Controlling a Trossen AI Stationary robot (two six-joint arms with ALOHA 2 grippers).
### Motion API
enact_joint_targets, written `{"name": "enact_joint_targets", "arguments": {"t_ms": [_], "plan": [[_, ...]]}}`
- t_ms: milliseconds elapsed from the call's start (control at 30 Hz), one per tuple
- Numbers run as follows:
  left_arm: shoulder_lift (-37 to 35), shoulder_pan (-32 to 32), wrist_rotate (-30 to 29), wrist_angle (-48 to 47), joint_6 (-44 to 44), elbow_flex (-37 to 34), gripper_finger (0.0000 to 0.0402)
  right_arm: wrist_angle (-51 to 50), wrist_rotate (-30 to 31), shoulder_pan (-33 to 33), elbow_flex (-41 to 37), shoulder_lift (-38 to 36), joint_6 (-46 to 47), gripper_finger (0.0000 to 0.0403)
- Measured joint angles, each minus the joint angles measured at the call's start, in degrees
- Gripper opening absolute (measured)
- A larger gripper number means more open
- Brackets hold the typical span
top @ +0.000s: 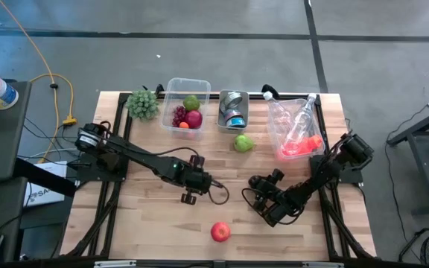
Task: Pick & Place Food Item
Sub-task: Put the black plum into the left transparent bin
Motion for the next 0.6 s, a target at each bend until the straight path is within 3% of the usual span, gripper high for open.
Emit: {"name": "enact_joint_targets", "arguments": {"t_ms": [333, 600], "plan": [[-0.14, 1.4, 0.09, 5.65, 9.15, -0.04, 0.0127, 0.61, -2.16, -1.23, 0.0, -7.38, -1.43, 0.0209], [-0.14, -2.43, -3.8, 12.36, 18.41, -0.04, 0.0133, 11.39, -1.78, -1.49, 0.02, -12.17, -13.13, 0.021]]}}
